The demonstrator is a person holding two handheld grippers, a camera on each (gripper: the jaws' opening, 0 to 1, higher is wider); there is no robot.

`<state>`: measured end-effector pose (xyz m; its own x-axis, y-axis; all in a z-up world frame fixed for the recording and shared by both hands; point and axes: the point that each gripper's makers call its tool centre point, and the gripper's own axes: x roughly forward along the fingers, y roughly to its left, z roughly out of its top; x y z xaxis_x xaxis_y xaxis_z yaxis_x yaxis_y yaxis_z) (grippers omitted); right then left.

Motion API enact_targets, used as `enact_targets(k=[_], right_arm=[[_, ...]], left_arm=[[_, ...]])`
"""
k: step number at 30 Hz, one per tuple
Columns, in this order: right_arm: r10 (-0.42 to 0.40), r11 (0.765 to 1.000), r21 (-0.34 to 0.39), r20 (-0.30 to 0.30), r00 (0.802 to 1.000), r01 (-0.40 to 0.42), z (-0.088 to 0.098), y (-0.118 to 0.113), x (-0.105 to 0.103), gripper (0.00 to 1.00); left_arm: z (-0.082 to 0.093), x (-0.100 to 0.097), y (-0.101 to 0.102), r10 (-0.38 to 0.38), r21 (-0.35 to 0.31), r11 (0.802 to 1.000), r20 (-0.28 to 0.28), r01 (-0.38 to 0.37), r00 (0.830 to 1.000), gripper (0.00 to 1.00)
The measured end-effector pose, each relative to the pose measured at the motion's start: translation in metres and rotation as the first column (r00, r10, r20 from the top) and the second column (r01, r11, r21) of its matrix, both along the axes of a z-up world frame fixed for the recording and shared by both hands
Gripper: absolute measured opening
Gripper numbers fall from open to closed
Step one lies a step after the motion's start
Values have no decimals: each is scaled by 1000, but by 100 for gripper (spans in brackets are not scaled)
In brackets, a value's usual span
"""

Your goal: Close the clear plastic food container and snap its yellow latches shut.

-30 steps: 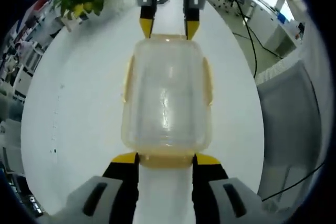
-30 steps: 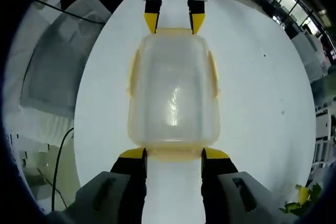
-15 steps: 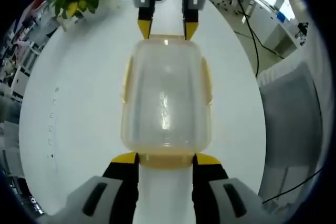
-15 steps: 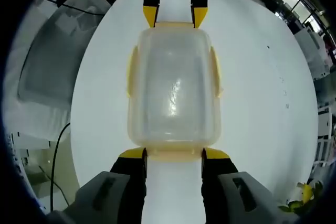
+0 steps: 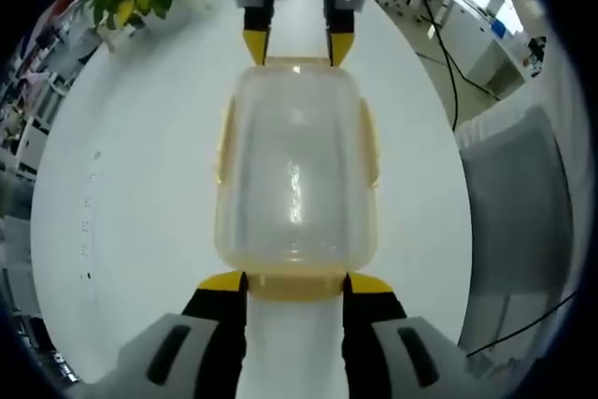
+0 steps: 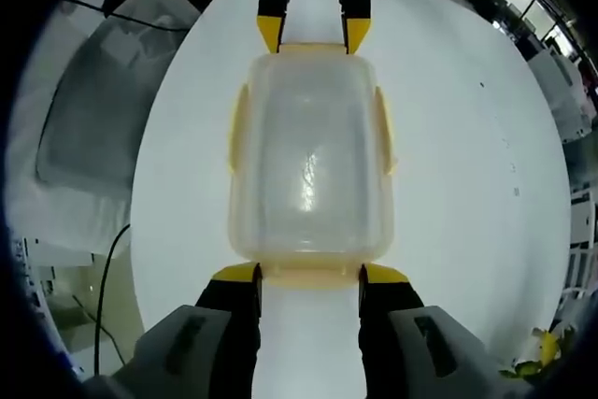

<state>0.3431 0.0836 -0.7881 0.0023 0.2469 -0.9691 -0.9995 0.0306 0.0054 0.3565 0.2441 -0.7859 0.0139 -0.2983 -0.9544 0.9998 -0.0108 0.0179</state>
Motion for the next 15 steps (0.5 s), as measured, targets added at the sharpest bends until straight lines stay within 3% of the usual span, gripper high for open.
enact_targets(k=[8, 15], right_arm=[[-2, 1000, -26, -1, 1000, 2, -6, -4, -1, 37], [-8, 1000, -28, -1, 1000, 8, -7, -3, -1, 38]], left_arm=[[-2, -1, -2, 11, 1, 1000, 0, -11, 1000, 34], [-6, 0, 0, -17, 44, 999, 23, 16, 1000, 35]])
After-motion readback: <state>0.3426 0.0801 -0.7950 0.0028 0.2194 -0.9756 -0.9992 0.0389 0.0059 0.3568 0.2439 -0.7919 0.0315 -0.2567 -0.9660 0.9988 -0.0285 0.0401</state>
